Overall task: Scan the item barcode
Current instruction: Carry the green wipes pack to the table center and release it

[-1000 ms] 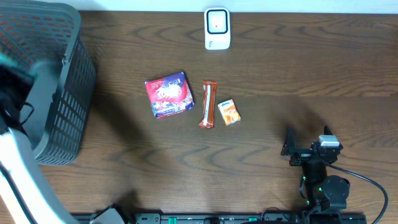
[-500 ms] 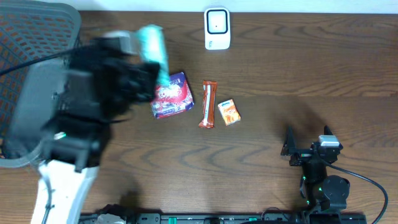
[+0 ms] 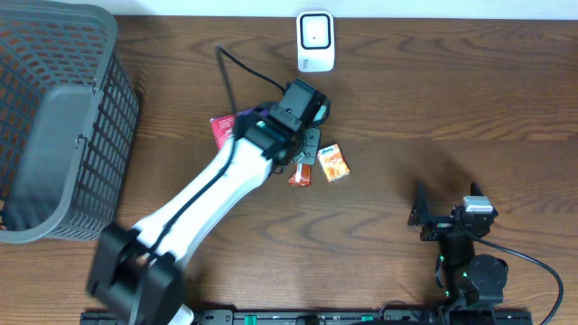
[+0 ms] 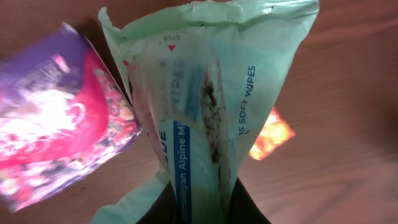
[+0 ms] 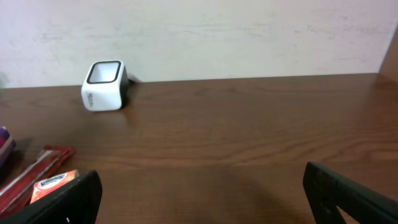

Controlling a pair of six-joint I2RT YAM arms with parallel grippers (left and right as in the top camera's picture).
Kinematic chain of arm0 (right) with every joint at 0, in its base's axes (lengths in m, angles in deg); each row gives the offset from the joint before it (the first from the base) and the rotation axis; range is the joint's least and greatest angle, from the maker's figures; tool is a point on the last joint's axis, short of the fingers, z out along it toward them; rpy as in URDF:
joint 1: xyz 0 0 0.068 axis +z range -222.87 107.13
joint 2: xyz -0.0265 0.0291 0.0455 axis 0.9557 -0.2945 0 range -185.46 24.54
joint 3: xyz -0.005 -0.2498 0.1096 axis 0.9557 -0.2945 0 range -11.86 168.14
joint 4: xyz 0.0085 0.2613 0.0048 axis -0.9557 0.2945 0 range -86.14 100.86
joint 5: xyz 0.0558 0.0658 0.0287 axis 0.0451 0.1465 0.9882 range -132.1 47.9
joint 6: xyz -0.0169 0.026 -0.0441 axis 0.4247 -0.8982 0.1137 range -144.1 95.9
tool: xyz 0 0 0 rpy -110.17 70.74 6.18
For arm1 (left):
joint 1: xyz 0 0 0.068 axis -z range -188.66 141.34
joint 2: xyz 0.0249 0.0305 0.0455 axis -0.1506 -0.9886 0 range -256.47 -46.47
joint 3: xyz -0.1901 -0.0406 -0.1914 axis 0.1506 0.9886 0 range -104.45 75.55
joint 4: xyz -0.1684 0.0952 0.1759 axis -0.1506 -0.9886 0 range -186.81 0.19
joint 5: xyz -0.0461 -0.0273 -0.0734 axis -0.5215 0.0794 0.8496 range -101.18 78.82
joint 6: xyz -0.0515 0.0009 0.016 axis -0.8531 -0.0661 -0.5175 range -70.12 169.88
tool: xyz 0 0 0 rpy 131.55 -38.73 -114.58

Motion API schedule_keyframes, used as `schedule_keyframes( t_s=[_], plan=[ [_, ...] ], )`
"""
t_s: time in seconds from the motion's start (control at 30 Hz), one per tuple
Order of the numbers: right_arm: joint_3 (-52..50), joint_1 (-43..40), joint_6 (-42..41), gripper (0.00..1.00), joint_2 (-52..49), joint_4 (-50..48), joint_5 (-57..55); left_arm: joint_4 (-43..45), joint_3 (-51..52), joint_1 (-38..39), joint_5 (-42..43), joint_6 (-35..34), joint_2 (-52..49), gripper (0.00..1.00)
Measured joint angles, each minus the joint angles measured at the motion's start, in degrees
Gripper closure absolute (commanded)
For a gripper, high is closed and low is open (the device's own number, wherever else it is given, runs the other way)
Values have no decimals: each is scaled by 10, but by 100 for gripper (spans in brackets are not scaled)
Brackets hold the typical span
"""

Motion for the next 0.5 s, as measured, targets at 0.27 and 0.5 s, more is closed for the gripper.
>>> schedule_keyframes(
  t_s=[0.27,0.5],
  plan=[
    [0,0,0,1,0,0,0,1,0,0,-9,-10,-63,7],
    [0,0,0,1,0,0,0,-2,-5,-16,-9,-14,2,5]
  ],
)
